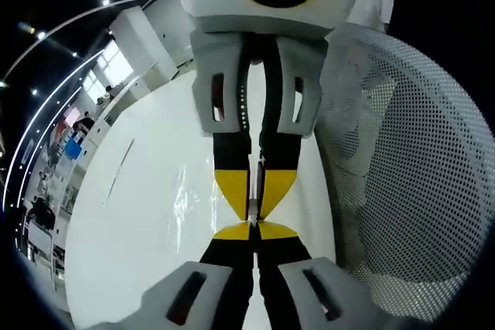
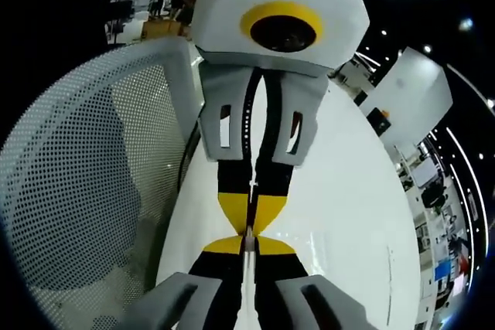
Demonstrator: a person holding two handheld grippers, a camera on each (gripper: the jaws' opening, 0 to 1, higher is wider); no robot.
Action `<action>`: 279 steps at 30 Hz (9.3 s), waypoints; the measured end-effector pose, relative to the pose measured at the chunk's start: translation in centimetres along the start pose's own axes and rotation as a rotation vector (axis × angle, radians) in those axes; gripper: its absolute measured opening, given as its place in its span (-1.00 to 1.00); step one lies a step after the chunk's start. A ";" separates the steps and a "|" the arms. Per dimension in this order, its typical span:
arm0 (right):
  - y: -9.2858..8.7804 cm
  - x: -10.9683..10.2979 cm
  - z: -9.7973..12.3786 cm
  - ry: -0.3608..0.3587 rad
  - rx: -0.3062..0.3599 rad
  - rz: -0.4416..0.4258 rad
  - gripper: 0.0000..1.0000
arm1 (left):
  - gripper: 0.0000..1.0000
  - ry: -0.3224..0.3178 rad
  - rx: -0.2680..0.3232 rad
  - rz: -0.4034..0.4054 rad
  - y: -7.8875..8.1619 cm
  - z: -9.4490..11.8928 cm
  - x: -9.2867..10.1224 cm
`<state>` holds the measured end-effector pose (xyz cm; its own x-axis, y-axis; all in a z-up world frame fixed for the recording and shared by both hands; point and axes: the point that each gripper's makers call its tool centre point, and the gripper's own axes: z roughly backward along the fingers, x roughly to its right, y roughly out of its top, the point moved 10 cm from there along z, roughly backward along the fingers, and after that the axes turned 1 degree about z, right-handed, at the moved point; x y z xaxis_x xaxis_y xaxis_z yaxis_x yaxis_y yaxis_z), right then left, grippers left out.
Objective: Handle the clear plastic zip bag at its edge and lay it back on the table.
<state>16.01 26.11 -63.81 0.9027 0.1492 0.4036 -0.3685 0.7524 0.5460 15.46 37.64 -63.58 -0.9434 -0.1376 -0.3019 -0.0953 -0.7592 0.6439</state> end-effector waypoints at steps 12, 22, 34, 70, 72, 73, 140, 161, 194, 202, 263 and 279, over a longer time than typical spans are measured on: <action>-0.2 0.3 0.3 -0.011 -0.007 -0.058 -1.00 | -1.00 0.011 0.007 0.021 0.1 -0.1 -0.4; -0.7 0.5 0.6 -0.024 -0.010 -0.062 -1.00 | -1.00 0.013 0.007 0.024 0.2 -0.1 -0.5; -1.5 0.2 1.4 -0.044 -0.024 -0.084 -1.00 | -1.00 0.005 0.003 0.018 0.3 0.0 -0.6; -4.8 -0.5 3.4 -0.093 -0.054 -0.151 -1.00 | -1.00 0.013 -0.005 0.025 -0.3 0.3 -1.3; -5.1 -0.6 3.4 -0.093 -0.057 -0.156 -1.00 | -1.00 0.014 -0.005 0.027 -0.5 0.4 -1.3; -5.3 -0.7 3.4 -0.093 -0.059 -0.155 -1.00 | -1.00 0.015 -0.006 0.028 -0.5 0.4 -1.3; -4.0 0.7 4.9 0.018 -0.041 -0.277 -0.88 | -1.00 0.065 0.013 -0.086 0.7 0.8 0.2; -4.5 3.8 4.4 0.110 -0.016 -0.514 -1.00 | -0.82 0.152 0.069 -0.207 3.4 1.9 -1.8; -3.6 5.9 5.6 0.018 -0.001 -0.574 -1.00 | -1.00 0.081 0.016 -0.277 4.5 -1.0 0.1; -4.0 6.6 6.0 -0.026 -0.010 -0.569 -1.00 | -1.00 0.044 -0.005 -0.263 3.8 -1.1 0.8; -3.4 3.9 4.3 -0.003 -0.066 -0.516 -1.00 | -0.93 0.122 0.060 -0.261 6.2 1.7 -1.2; -3.1 3.7 4.2 0.000 -0.071 -0.504 -1.00 | -0.59 0.098 -0.025 -0.289 2.8 3.4 -3.1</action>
<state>19.51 21.64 -60.94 0.9643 -0.2438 0.1029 0.1289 0.7723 0.6221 17.05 38.11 -58.44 -0.8430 0.0269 -0.5373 -0.3464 -0.7913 0.5039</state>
